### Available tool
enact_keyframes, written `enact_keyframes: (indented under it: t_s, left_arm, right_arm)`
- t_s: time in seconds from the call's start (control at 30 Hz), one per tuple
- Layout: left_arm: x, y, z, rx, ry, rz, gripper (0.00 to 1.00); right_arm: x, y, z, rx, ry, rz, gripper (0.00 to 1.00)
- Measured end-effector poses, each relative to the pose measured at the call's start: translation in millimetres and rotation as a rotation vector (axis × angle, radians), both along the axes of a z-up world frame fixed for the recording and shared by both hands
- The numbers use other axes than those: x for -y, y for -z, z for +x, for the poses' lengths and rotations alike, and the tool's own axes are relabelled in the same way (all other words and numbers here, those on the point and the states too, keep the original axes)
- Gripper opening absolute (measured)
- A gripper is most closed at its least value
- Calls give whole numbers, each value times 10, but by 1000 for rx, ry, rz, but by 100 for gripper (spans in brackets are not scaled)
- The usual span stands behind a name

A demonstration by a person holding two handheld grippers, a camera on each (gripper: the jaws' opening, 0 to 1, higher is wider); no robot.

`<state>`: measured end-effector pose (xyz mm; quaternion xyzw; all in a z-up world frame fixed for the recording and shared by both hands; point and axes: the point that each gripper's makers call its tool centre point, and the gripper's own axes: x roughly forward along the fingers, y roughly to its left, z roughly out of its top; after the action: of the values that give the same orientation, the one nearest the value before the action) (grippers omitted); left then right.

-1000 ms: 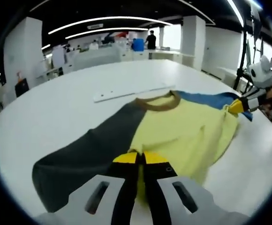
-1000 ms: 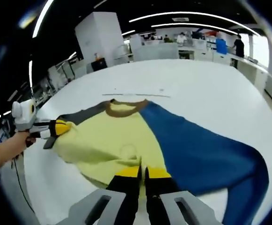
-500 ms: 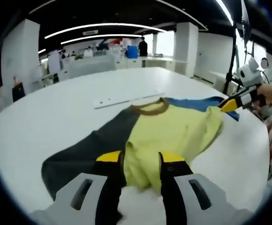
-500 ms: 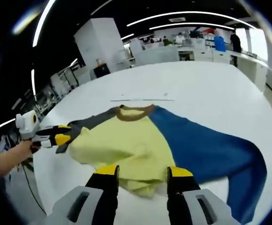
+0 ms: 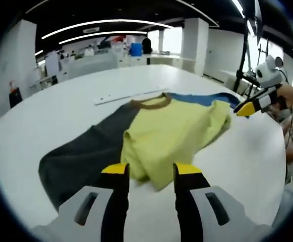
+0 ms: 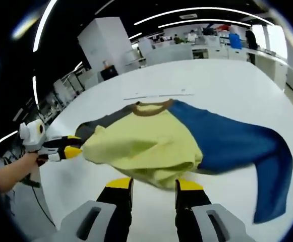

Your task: Fold the garment on the visible template until the final outline fits inside the template.

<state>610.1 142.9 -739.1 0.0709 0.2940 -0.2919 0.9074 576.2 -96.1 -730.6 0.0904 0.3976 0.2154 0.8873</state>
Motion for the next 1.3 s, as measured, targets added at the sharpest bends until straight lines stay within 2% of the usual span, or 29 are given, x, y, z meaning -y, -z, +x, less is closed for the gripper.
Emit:
enact_keyframes:
  t_s: [0.17, 0.33, 0.53, 0.73, 0.83, 1.0, 1.13, 1.3]
  left_arm:
    - [3, 124, -62, -19, 18, 39, 30]
    - [-10, 171, -49, -31, 13, 33, 29]
    - [-26, 227, -78, -59, -3, 21, 23]
    - [-19, 302, -128, -101, -17, 3, 12]
    - [16, 309, -134, -99, -22, -18, 8]
    - [38, 275, -137, -77, -9, -8, 1]
    - [25, 217, -133, -70, -20, -20, 1]
    - [-13, 95, -180, -37, -19, 16, 1]
  right_arm:
    - [-28, 70, 24, -8, 28, 29, 21]
    - [-47, 134, 90, -24, 75, 78, 17]
    - [-32, 213, 115, -41, 119, 89, 16]
    - [-3, 230, 164, -45, 159, 115, 7]
    - [18, 239, 176, -44, 171, 113, 3]
    - [12, 211, 188, -31, 175, 127, 0]
    - [20, 182, 170, -22, 173, 127, 0]
    - [39, 67, 112, 5, 163, 116, 0]
